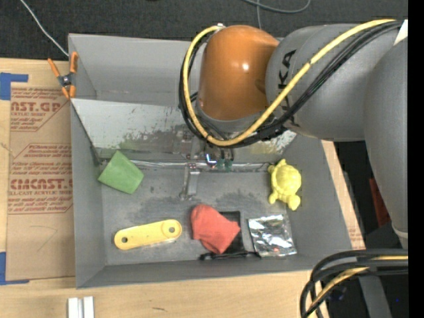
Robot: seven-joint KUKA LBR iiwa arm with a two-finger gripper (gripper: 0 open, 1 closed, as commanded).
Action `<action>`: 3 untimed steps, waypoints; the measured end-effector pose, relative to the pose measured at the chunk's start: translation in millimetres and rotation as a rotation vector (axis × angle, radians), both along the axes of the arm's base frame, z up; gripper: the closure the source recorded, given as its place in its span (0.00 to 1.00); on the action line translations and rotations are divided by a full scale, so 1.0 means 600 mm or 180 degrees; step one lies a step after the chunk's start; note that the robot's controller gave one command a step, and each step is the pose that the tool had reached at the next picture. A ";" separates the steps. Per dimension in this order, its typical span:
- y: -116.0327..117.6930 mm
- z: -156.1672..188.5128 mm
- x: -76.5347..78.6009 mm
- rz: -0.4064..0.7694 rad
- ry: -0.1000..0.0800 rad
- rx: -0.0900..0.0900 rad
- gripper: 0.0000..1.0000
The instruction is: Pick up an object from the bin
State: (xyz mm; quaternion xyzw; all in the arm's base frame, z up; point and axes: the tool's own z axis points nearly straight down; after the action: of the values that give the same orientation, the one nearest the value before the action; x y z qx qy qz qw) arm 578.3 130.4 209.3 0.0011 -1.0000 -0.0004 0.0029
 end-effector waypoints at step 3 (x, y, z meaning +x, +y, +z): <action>0.109 0.080 -0.004 0.0250 -0.0026 0.0002 0.00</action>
Offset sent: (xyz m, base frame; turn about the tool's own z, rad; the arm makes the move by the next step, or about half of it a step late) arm -0.0691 -0.0141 -0.0685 -0.0458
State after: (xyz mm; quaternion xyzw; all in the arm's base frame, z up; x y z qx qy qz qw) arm 575.7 196.0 257.0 0.0403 -0.9992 -0.0006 -0.0011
